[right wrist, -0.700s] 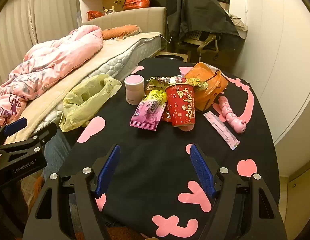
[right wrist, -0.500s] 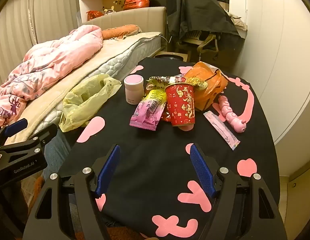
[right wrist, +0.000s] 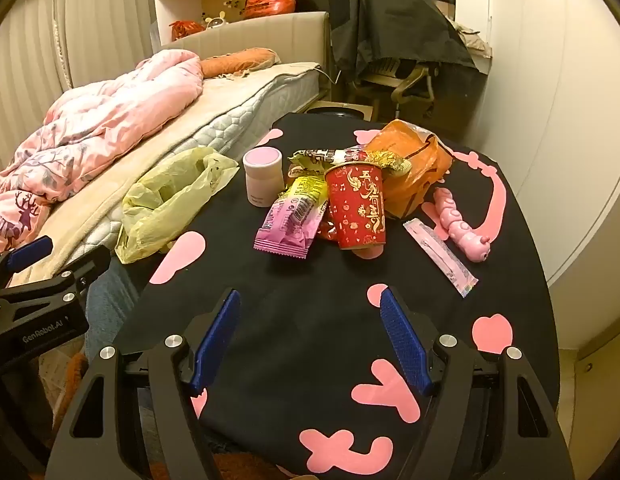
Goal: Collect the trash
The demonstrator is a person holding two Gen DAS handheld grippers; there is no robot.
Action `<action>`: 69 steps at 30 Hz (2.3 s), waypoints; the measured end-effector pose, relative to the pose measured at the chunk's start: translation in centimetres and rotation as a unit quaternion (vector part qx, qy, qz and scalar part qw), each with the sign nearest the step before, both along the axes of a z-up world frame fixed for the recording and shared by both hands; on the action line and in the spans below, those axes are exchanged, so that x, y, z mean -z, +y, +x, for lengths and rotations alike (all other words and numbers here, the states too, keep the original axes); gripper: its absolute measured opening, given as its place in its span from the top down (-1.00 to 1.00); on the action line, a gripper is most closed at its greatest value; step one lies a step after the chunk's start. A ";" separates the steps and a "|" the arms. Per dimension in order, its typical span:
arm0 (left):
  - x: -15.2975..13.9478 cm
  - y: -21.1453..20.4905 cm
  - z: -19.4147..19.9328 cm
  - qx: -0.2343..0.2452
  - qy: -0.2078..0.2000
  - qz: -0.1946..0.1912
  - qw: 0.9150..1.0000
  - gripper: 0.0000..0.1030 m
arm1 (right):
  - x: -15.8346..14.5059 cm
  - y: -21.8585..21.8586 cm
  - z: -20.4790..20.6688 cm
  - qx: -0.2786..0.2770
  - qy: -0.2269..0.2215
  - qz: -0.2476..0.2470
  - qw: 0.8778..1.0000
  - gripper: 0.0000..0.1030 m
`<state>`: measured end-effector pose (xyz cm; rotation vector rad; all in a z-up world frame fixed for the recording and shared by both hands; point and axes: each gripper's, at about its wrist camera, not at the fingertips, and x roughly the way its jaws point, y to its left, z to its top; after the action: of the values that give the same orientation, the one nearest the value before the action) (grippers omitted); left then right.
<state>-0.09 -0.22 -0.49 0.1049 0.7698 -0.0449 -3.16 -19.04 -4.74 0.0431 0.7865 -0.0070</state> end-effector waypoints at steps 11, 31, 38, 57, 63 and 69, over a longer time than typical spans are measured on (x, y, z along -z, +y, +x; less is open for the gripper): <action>0.2 -0.2 0.0 0.000 0.003 0.000 1.000 -0.78 | 0.1 -0.2 0.0 0.000 0.001 0.002 1.000 -0.33; 0.1 -0.1 0.2 0.001 0.006 0.000 1.000 -0.78 | 0.1 -0.2 0.0 0.001 0.003 0.005 1.000 -0.33; 0.1 -0.1 0.2 0.001 0.007 0.000 1.000 -0.78 | 0.3 -0.3 0.0 0.001 0.003 0.006 1.000 -0.33; 0.2 -0.1 0.3 0.001 0.008 0.000 1.000 -0.78 | 0.4 -0.5 -0.1 0.002 0.005 0.007 1.000 -0.33; 0.1 0.0 0.3 0.001 0.009 0.000 1.000 -0.78 | 0.4 -0.6 -0.1 0.002 0.005 0.008 1.000 -0.33; 0.1 0.0 0.3 0.001 0.009 0.000 1.000 -0.78 | 0.4 -0.6 -0.1 0.002 0.005 0.009 1.000 -0.33</action>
<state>0.21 -0.25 -0.57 0.1048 0.7883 -0.0484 -3.27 -19.69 -5.19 0.0616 0.7956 -0.0049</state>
